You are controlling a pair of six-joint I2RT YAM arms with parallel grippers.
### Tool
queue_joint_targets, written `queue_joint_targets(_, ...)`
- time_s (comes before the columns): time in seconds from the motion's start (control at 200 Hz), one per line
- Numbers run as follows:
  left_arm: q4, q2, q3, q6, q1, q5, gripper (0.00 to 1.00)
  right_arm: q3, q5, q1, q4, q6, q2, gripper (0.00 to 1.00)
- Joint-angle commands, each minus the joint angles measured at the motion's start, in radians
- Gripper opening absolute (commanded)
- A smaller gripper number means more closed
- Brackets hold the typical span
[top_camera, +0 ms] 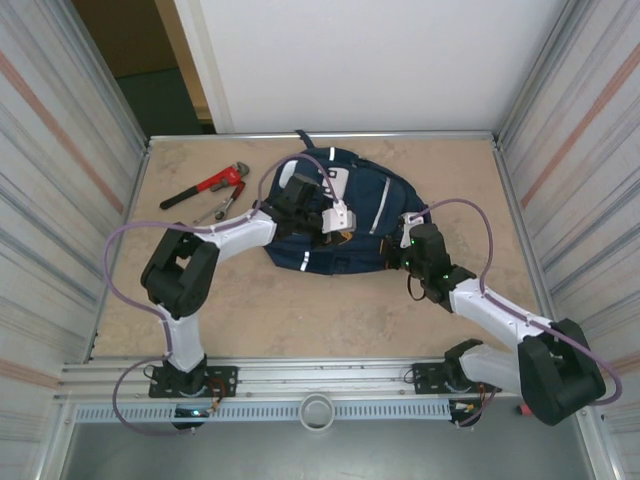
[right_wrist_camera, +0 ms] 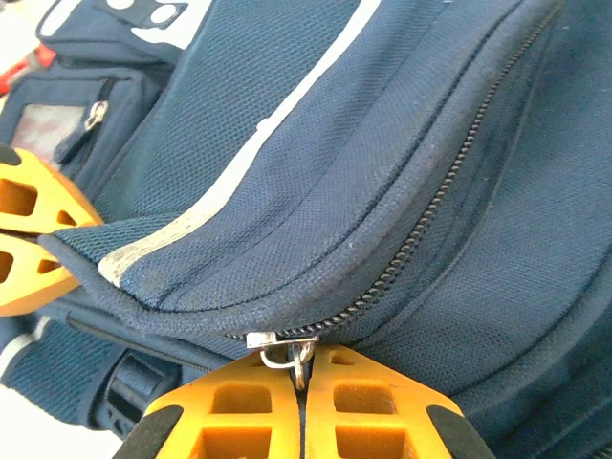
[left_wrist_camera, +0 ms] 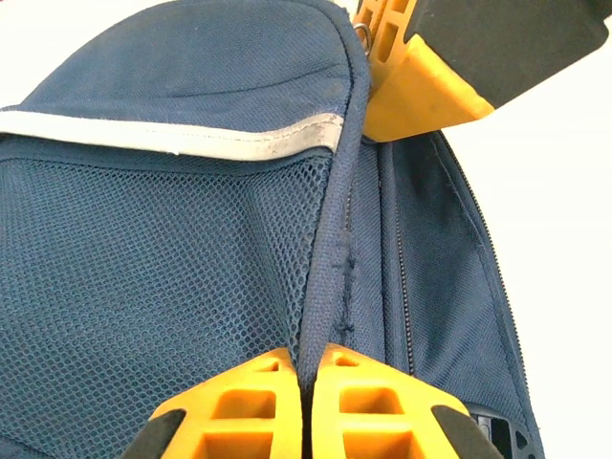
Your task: Pack the student bag
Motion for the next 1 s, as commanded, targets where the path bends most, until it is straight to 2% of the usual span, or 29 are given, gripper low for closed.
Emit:
queue_joint_targets(0.0,-0.086,-0.067,-0.039,0.066,0.056,0.011,0.00,-0.004,0.017,-0.065,-0.089,-0.023,-0.038,0.00)
queue_joint_targets(0.165,-0.107,-0.070,-0.039,0.090,0.061,-0.023,0.00,0.030,-0.191,-0.062,-0.106,-0.103,-0.049,0.00)
queue_joint_targets(0.21,-0.107,-0.076,-0.040,0.092,0.059,-0.020,0.03,0.032,-0.246,-0.063,-0.103,-0.112,-0.052,0.00)
queue_joint_targets(0.26,-0.105,-0.089,-0.047,0.096,0.054,-0.017,0.08,0.038,-0.288,-0.058,-0.104,-0.115,-0.054,0.00)
queue_joint_targets(0.316,-0.094,-0.111,-0.060,0.102,0.041,-0.023,0.23,0.044,-0.305,-0.046,-0.106,-0.112,-0.056,0.00)
queue_joint_targets(0.461,-0.062,-0.185,-0.114,0.140,-0.025,-0.081,0.45,0.074,-0.326,-0.019,-0.113,-0.090,-0.053,0.00)
queue_joint_targets(0.591,-0.035,-0.203,-0.132,0.199,-0.096,-0.215,0.55,0.107,-0.333,0.024,-0.129,-0.099,-0.026,0.00)
queue_joint_targets(0.696,-0.022,-0.182,-0.122,0.249,-0.141,-0.299,0.56,0.121,-0.341,0.051,-0.126,-0.103,-0.003,0.00)
queue_joint_targets(0.807,-0.020,-0.149,-0.095,0.263,-0.156,-0.322,0.52,0.114,-0.357,0.060,-0.104,-0.100,0.008,0.00)
queue_joint_targets(0.872,-0.005,-0.138,-0.092,0.265,-0.155,-0.335,0.45,0.104,-0.370,0.059,-0.105,-0.100,0.005,0.00)
queue_joint_targets(0.997,0.054,-0.146,-0.130,0.288,-0.139,-0.353,0.22,0.079,-0.383,0.022,-0.127,-0.098,-0.020,0.00)
